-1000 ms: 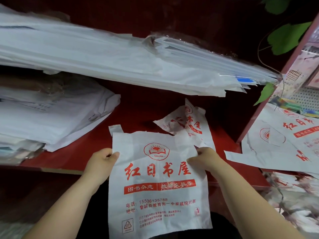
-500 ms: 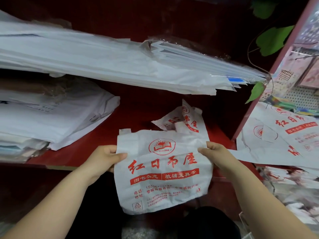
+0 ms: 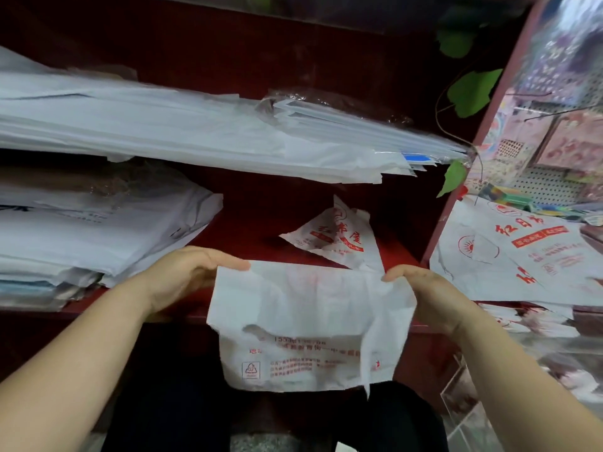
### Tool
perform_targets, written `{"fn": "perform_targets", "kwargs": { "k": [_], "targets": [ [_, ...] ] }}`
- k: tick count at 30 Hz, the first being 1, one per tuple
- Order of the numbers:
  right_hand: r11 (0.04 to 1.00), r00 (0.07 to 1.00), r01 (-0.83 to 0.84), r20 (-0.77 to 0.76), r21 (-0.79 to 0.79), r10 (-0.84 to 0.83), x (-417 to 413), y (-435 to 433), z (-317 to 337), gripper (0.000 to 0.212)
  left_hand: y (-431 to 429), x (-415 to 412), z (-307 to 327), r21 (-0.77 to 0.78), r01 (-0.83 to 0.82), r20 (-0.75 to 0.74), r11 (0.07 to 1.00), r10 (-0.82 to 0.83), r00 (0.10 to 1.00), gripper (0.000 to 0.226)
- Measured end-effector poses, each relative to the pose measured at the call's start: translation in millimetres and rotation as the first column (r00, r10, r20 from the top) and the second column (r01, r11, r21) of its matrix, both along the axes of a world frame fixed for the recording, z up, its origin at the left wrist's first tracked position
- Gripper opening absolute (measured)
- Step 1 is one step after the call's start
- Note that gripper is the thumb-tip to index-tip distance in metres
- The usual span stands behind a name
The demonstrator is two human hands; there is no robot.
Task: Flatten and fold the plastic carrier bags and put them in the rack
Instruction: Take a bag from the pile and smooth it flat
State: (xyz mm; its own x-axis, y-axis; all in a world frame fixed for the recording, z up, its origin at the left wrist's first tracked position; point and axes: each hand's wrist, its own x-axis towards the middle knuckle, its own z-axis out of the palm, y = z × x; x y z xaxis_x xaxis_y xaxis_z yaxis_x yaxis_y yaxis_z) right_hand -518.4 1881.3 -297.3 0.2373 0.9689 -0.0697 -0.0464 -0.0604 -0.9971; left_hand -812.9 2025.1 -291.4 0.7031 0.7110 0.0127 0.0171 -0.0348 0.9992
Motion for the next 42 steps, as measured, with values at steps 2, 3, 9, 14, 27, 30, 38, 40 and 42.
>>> {"fn": "perform_targets", "kwargs": {
  "k": [2,3,9,14,27,30,38,40,42],
  "targets": [
    [0.999,0.999,0.034,0.028,-0.02,-0.034,1,2,-1,0.022,1,3,-2,-0.016,-0.033,0.006,0.999,0.033,0.999,0.034],
    [0.998,0.998,0.054,0.043,-0.03,-0.053,0,2,-2,0.023,1,6,-4,-0.008,-0.089,-0.011,0.996,0.089,0.996,0.047],
    [0.978,0.982,0.188,0.042,-0.091,-0.185,-10,8,-13,0.02,-1,22,-19,0.164,-0.367,-0.001,0.916,0.372,0.928,0.024],
    [0.986,0.987,0.081,-0.128,-0.147,-0.1,-15,13,-19,0.052,1,29,-24,0.094,-0.437,0.091,0.894,0.43,0.898,0.035],
    [0.911,0.879,0.411,0.253,0.024,-0.403,-17,43,-36,0.014,19,35,-32,-0.038,-0.474,0.051,0.88,0.475,0.878,0.014],
    [0.873,0.769,0.485,0.449,0.054,-0.455,-15,63,-39,0.021,36,50,-40,0.001,-0.581,-0.016,0.814,0.581,0.814,0.018],
    [0.856,0.429,0.507,0.892,-0.103,-0.146,0,109,-55,0.024,78,81,-61,0.319,-0.623,-0.195,0.714,0.693,0.694,0.018],
    [0.839,0.356,0.534,0.928,-0.103,-0.112,4,118,-63,0.021,80,85,-65,0.43,-0.576,-0.213,0.695,0.698,0.684,0.032],
    [0.835,0.239,0.547,0.966,-0.054,-0.095,7,126,-69,0.02,80,88,-69,0.584,-0.419,-0.271,0.695,0.654,0.706,0.044]
  ]
}}
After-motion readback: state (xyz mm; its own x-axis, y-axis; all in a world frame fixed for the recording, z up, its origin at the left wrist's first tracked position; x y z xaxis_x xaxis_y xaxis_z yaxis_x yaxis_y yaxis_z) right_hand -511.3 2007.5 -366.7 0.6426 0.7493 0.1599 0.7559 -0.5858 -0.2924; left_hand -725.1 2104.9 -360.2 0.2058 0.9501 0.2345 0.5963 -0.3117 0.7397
